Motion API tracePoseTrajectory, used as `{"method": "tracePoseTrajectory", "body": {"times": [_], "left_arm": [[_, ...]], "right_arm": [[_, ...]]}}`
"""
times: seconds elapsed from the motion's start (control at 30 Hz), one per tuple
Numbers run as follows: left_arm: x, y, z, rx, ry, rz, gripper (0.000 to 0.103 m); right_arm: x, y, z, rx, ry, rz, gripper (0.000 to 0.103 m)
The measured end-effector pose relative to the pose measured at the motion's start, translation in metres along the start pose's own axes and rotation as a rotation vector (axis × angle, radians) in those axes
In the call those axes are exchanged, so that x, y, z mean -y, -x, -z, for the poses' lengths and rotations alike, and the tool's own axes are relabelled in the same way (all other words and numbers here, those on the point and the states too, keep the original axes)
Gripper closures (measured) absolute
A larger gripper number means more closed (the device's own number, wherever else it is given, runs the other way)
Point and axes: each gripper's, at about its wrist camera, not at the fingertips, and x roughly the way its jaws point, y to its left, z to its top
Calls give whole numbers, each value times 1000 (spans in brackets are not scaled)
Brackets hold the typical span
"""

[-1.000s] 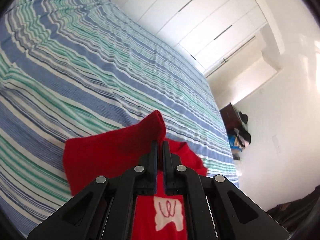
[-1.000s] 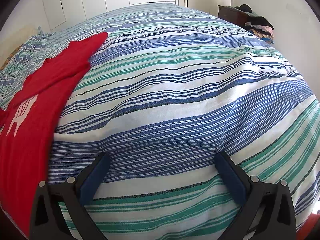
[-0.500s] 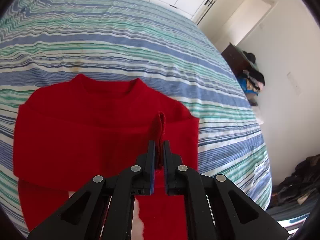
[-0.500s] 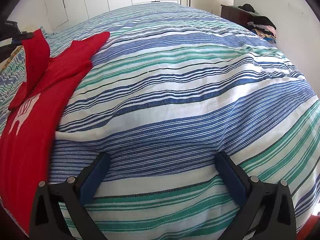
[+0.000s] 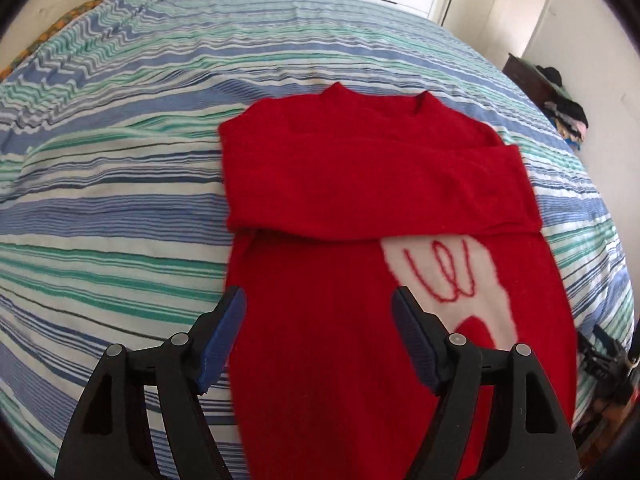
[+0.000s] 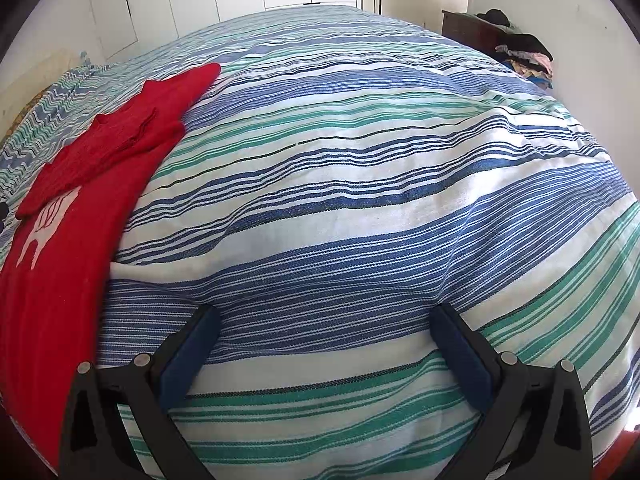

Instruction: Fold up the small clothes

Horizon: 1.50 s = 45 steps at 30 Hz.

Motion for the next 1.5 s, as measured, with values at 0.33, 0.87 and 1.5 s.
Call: {"method": "tracePoseTrajectory", "body": {"times": [0.33,0.87,1.5], "left_arm": [[-21,-50,-14,-5,-20,-110,40],[-80,-54,-7,4,340,58,89],[-92,-75,-27,5,456,5,91]], "right_arm": [[-2,-1,-1,5,-5,16,0],[-3,-1,0,5,-5,16,0],[-3,-1,-1,8,-3,17,0]]}}
